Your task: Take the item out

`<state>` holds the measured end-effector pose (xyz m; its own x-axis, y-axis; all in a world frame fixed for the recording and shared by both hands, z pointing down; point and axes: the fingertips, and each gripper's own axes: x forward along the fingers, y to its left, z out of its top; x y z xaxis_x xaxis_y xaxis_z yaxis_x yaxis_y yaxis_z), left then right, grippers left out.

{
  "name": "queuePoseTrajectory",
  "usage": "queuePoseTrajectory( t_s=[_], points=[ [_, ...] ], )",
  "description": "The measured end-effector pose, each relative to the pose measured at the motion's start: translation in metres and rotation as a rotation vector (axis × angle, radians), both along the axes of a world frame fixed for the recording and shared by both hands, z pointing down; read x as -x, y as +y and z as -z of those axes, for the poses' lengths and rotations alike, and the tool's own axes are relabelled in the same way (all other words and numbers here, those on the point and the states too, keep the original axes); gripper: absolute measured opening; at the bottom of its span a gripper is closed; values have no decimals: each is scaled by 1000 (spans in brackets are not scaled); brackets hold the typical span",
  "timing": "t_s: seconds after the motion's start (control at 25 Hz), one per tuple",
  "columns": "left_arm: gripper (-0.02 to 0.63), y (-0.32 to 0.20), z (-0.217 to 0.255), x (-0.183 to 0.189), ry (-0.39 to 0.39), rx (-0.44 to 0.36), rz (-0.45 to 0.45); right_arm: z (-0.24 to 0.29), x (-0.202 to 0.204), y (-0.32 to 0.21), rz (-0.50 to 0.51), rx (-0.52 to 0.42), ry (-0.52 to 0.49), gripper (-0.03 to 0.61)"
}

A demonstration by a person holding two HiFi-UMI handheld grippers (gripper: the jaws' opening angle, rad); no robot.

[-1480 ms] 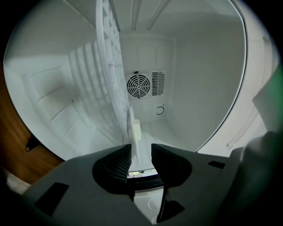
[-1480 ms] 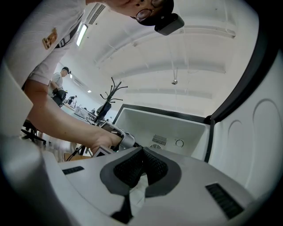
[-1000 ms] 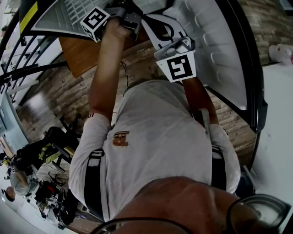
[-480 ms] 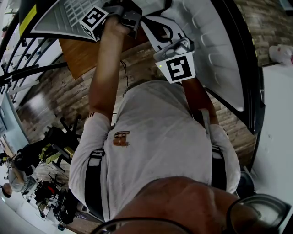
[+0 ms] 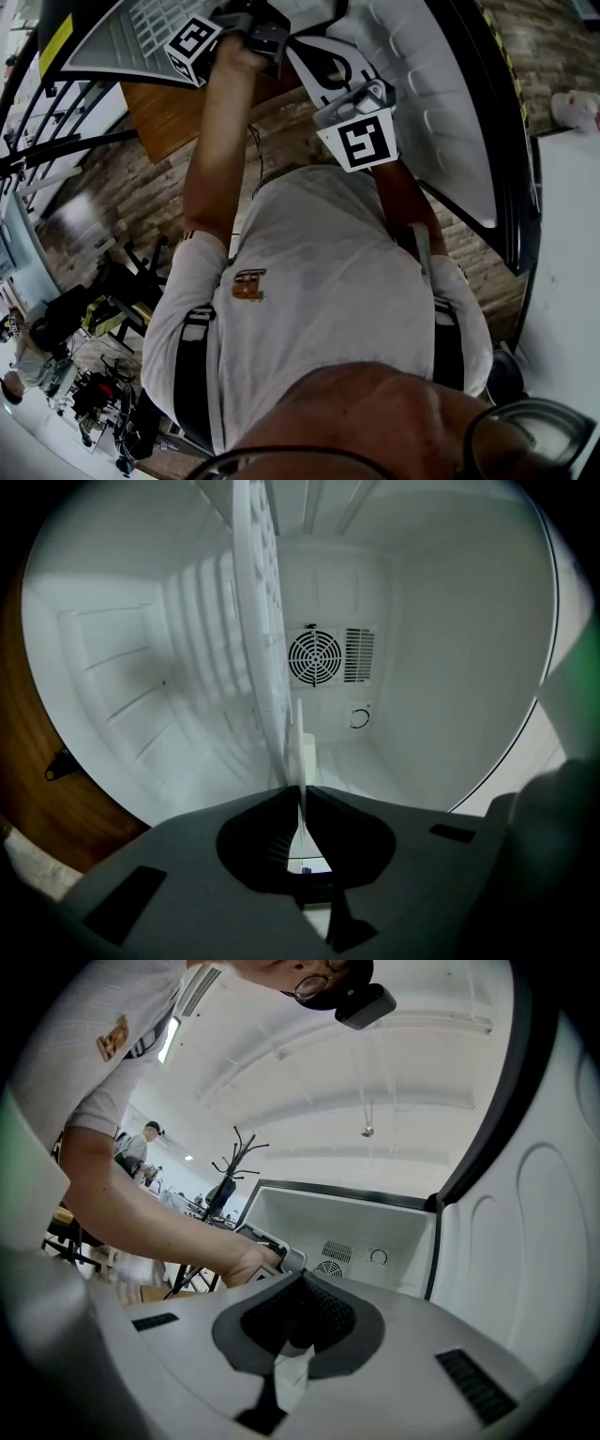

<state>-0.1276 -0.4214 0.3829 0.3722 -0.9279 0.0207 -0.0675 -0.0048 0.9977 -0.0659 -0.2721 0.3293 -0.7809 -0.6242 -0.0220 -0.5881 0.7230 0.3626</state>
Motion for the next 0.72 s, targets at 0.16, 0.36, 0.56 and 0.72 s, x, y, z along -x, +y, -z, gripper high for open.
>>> queuePoseTrajectory(
  t_s=[0.16,0.36,0.56,0.72],
  points=[
    [35,-5,0,2,-10,3,18,0,0,-5,2,-3,-2,34],
    [28,-13,14,-10,6,-1,31,13,-15,-14,0,-2,-2,34],
    [28,3,18,-2,8,-16,25,13,-9,-2,-15,-3,-1,34],
    [28,9,22,-3,12,-26,23,16,-11,-3,-27,-5,-1,34]
  ],
)
